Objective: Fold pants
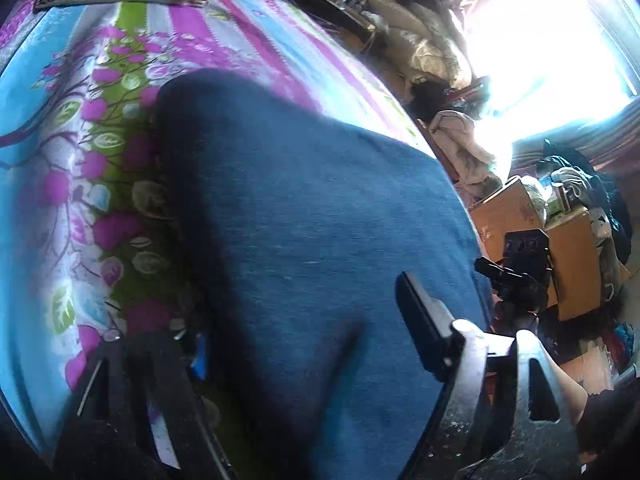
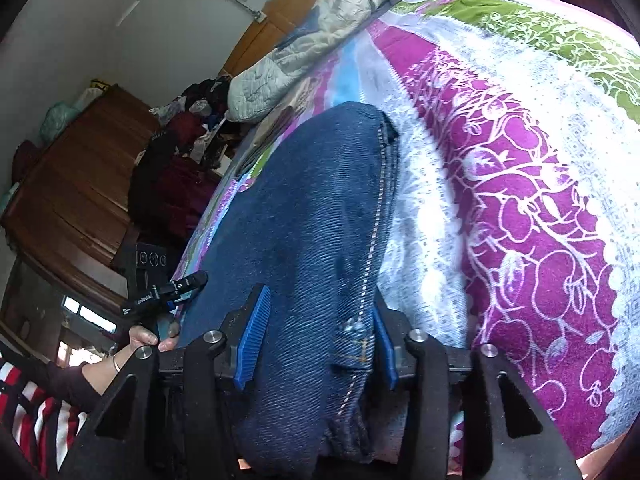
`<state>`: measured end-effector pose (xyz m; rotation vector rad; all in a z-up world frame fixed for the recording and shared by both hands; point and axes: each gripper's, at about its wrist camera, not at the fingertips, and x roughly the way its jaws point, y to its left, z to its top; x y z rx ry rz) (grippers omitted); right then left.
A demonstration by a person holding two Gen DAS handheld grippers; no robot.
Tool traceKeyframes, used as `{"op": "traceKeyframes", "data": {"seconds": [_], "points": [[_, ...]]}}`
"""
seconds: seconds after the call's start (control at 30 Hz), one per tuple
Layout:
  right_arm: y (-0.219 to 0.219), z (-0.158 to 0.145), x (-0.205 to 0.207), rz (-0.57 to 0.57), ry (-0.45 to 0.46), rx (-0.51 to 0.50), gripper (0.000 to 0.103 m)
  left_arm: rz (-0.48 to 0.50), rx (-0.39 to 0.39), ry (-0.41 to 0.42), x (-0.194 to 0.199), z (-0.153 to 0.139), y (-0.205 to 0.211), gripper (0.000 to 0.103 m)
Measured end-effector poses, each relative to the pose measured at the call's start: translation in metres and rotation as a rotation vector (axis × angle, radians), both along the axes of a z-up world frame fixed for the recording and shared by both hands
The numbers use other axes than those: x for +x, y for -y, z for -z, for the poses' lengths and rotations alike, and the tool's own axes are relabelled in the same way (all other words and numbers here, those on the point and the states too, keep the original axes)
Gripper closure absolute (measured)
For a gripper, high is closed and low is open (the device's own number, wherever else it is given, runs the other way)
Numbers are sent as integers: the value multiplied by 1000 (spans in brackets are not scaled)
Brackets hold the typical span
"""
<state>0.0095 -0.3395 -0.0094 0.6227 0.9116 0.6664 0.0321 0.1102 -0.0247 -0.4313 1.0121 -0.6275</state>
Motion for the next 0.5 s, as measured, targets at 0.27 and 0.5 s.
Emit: {"op": "traceKeyframes", "data": {"seconds": [0.27,0.5], "points": [[-16,-20,-14,120,68,-31,73,-63,-111,2,6,-28,-4,84],[-77,-70,1,42,131,-60,78,-72,-208,63,23,-60,-32,85]]}}
